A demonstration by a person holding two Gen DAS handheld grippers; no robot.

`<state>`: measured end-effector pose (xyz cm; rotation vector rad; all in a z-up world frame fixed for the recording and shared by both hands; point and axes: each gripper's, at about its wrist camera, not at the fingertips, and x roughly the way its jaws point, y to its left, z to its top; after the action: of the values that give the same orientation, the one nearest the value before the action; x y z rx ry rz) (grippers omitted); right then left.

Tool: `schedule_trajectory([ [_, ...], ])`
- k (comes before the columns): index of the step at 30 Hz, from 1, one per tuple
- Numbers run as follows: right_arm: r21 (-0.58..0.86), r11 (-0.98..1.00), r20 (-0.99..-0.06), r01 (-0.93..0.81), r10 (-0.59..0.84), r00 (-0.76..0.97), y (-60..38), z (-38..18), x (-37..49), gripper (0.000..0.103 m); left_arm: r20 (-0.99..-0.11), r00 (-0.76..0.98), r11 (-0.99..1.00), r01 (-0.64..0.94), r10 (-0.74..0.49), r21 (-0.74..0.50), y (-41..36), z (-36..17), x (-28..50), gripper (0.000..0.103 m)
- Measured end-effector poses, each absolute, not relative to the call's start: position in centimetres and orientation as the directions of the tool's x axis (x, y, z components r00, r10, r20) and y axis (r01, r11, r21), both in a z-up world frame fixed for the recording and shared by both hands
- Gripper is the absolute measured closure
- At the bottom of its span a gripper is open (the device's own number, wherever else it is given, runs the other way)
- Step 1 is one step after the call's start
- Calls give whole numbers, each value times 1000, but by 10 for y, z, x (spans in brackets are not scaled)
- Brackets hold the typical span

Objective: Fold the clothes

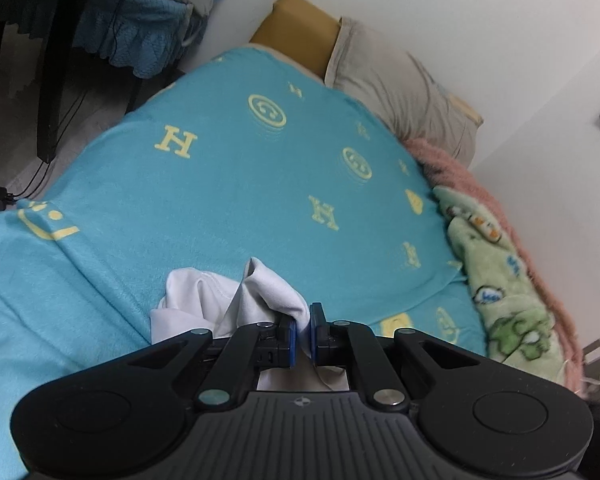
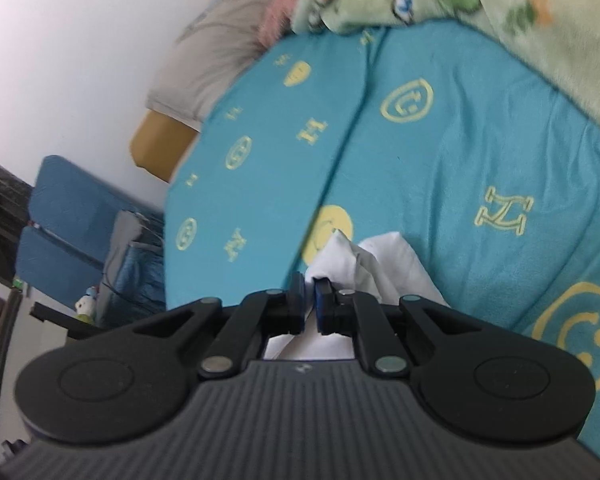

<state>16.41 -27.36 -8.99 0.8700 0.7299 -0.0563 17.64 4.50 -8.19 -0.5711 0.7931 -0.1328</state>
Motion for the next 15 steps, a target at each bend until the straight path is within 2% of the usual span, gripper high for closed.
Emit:
schedule_trajectory([
  [9,678,641,-620,360,236,748,-275,-105,173,92,-638,709,869,-72,-300,-489,34,-89,179,95],
  [11,678,650,-615,343,247,749,-274,-101,170,80,-627,716,873,-52,-305,-484,34,-86,174,88],
  [13,694,651,-591,307,271,760,-271,-97,165,28,-612,721,877,-15,-324,-481,32,-82,170,65],
  [14,705,649,-575,288,284,767,-268,-94,161,21,-603,726,879,4,-331,-477,32,-79,166,59],
  [15,697,664,-571,270,286,770,-264,-91,157,21,-594,729,881,24,-339,-473,32,-76,163,47],
])
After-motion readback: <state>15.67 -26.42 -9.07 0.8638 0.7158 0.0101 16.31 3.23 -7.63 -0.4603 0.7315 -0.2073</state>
